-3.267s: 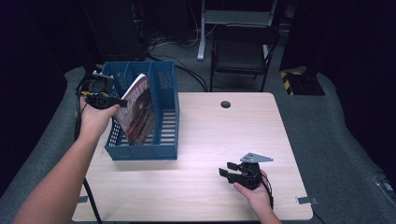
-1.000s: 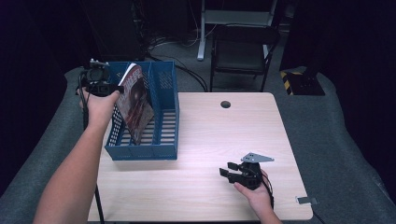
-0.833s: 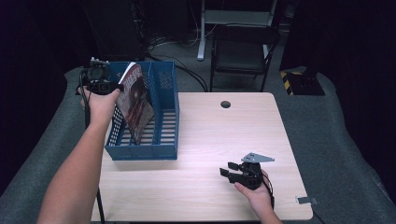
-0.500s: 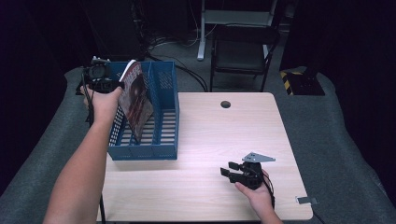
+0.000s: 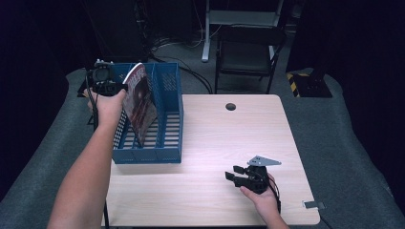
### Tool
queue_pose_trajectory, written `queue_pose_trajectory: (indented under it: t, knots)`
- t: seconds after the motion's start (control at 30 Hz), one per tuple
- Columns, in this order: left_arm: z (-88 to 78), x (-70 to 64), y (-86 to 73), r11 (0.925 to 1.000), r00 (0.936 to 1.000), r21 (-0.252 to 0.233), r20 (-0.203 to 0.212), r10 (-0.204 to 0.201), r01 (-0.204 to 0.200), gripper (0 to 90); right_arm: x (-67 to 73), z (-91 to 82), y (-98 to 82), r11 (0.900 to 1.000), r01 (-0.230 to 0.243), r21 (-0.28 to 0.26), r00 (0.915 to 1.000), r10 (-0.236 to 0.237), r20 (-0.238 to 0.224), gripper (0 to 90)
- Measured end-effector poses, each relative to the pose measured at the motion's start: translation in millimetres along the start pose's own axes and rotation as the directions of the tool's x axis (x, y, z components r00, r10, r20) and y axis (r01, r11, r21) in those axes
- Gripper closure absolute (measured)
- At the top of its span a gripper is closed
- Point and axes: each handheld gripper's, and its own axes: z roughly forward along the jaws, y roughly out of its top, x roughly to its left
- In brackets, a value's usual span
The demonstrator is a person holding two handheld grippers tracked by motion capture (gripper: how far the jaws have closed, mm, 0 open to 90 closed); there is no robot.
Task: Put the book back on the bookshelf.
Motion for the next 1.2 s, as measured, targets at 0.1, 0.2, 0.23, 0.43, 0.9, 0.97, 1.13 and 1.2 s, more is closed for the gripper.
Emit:
queue_pose_trajectory:
  t: [0.1,0.2,0.23,0.43,0.9,0.97,1.13,1.2]
  knots:
    - [1.8,0.1,-1.5,1.0000,1.0000,-0.005,-0.001,0.001,-0.001,84.4,0.0,0.7,-0.1,1.000,0.005,-0.001,1.0000,-0.005,-0.001,49.1]
    - [4.1,0.6,-3.5,1.0000,1.0000,0.002,-0.001,0.001,-0.001,84.4,0.2,0.7,-0.1,1.000,0.006,-0.002,1.0000,-0.006,-0.002,49.1]
    - [4.9,0.2,-4.3,1.0000,1.0000,0.008,-0.002,-0.003,0.003,84.4,0.1,0.6,-0.1,1.000,0.005,-0.001,1.0000,-0.005,-0.002,49.1]
    - [5.9,0.9,-6.9,1.0000,1.0000,-0.002,-0.009,-0.004,0.004,84.4,0.0,0.8,-0.1,1.000,0.006,-0.002,1.0000,-0.006,-0.002,49.1]
    - [5.7,1.8,-13.1,1.0000,1.0000,0.006,-0.001,0.004,-0.004,83.9,0.0,1.4,0.0,1.000,0.008,-0.001,1.0000,-0.008,-0.001,49.1]
    - [5.6,2.5,-13.9,1.0000,1.0000,0.000,0.003,0.000,0.000,83.7,-0.2,1.5,-0.1,1.000,0.008,0.003,1.0000,-0.008,0.002,49.1]
    - [4.6,3.2,-13.7,0.9999,0.9999,0.015,0.013,0.003,-0.003,83.2,0.6,1.4,0.2,1.000,0.009,0.003,1.0000,-0.009,-0.002,49.1]
    - [4.4,3.4,-13.8,0.9999,0.9999,0.017,0.015,0.002,-0.002,83.2,0.6,1.4,0.2,1.000,0.007,0.004,1.0000,-0.007,-0.002,49.1]
